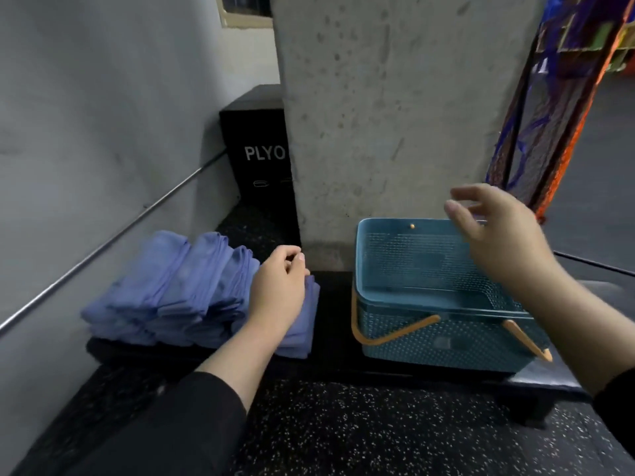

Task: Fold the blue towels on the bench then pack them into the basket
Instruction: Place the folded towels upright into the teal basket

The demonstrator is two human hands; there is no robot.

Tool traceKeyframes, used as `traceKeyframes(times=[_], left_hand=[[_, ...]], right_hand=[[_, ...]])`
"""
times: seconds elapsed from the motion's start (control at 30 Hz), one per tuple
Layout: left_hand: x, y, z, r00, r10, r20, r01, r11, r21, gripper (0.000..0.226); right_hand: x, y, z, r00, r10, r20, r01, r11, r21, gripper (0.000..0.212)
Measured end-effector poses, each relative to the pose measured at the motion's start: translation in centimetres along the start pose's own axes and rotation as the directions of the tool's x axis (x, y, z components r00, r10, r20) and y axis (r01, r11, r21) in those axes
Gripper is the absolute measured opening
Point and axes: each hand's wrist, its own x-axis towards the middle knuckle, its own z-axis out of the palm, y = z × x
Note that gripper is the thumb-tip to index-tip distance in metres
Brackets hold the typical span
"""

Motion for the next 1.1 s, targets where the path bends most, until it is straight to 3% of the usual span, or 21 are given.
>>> traceKeyframes(times=[0.13, 0.23, 0.33, 0.5, 0.57, 0.67, 0.77, 0.87, 1.0, 1.1], left_hand=[[0.4, -2.2, -3.9, 0.998, 0.013, -0.065, -0.015, 0.999, -0.032, 0.017], [0.3, -3.7, -7.6, 0.975, 0.163, -0.152, -0.150, 0.984, 0.092, 0.019], [0.9, -4.8, -12.1, 0.908, 0.295, -0.298, -0.277, 0.955, 0.102, 0.025], [2.6, -8.8, -18.4, 0.853, 0.138, -0.503, -0.129, 0.990, 0.052, 0.028], [2.8, -9.9, -19.7, 0.862, 0.133, -0.489, -0.100, 0.991, 0.094, 0.022], [3.0, -11.1, -19.4, 0.905, 0.230, -0.357, -0.117, 0.943, 0.311, 0.017], [3.3, -11.9, -18.8, 0.944, 0.248, -0.219, -0.128, 0.884, 0.451, 0.013], [3.5, -11.9, -18.4, 0.961, 0.236, -0.143, -0.135, 0.853, 0.504, 0.018], [3.8, -11.5, -18.0, 0.971, 0.201, -0.129, -0.109, 0.853, 0.510, 0.033], [3.8, -11.4, -17.8, 0.970, 0.193, -0.149, -0.097, 0.864, 0.493, 0.032]], right_hand=[[-2.1, -7.8, 6.1, 0.983, -0.063, 0.175, 0.030, 0.982, 0.185, 0.023], [-3.1, -11.0, 12.1, 0.940, -0.072, 0.332, -0.022, 0.963, 0.269, 0.021], [-3.7, -13.1, 17.3, 0.905, -0.017, 0.425, -0.128, 0.942, 0.311, 0.021], [-4.2, -17.9, 23.1, 0.871, -0.033, 0.490, -0.156, 0.927, 0.340, 0.026], [-4.2, -20.0, 24.7, 0.852, -0.048, 0.522, -0.147, 0.934, 0.326, 0.037], [-4.2, -22.0, 26.9, 0.825, -0.009, 0.564, -0.120, 0.974, 0.191, 0.051], [-4.0, -22.2, 28.7, 0.780, 0.106, 0.617, -0.177, 0.983, 0.056, 0.046], [-3.9, -21.9, 29.6, 0.757, 0.205, 0.620, -0.264, 0.964, 0.004, 0.046], [-3.8, -22.2, 30.4, 0.767, 0.215, 0.604, -0.216, 0.974, -0.072, 0.044], [-3.7, -22.1, 31.5, 0.798, 0.224, 0.559, -0.263, 0.965, -0.011, 0.041]])
